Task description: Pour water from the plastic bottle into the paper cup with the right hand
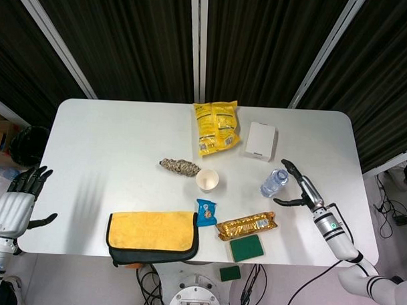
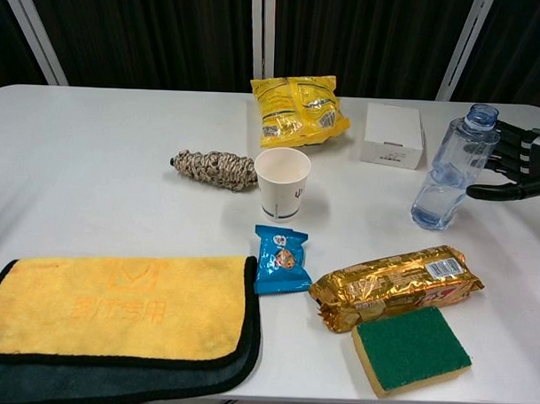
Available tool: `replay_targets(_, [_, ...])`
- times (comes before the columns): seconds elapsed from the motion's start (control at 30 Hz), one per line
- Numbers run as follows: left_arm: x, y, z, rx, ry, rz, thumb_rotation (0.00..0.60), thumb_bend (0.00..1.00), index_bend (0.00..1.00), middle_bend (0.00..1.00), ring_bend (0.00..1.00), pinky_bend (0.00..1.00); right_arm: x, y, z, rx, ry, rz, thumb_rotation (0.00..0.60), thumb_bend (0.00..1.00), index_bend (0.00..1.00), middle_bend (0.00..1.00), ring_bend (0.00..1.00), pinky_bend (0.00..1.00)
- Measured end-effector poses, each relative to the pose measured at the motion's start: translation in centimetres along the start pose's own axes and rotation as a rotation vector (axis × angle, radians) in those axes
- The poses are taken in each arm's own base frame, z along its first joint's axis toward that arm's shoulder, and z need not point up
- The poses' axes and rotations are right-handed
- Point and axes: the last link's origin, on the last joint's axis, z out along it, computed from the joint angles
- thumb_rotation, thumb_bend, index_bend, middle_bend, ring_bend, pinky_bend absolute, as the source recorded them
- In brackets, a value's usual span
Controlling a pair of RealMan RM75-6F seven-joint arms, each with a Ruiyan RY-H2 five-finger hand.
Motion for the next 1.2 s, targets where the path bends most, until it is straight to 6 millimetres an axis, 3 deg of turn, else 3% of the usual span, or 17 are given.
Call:
replay_targets(0.63, [0.1,0.2,0.1,0.001,-0.004,0.01,0.56,0.09,0.09,0.06,0.0,0.12,-1.3,-0.6,1.8,0.021,-0.026,0.01,0.6,0.0,0.0,0.0,0.0,0.0])
replay_targets(0.77, [0.1,0.1,0.1,0.003,-0.004,0.009,0.562,0.09,0.09,0.06,0.0,0.12,-1.5,-0.7,2.4,0.018,-0.015,0.009,0.6,0.03,0.01,0.06,0.0,0.0])
replay_targets(1.2, [0.2,-0.2,0.2,0.009,-0.005,0.009,0.562,0.09,0.09,0.06,0.0,0.12,-2.7,-0.5,3.4,-0.014,-0.044,0.026,0.6,0.15,0.39,0.13,0.0,0.0])
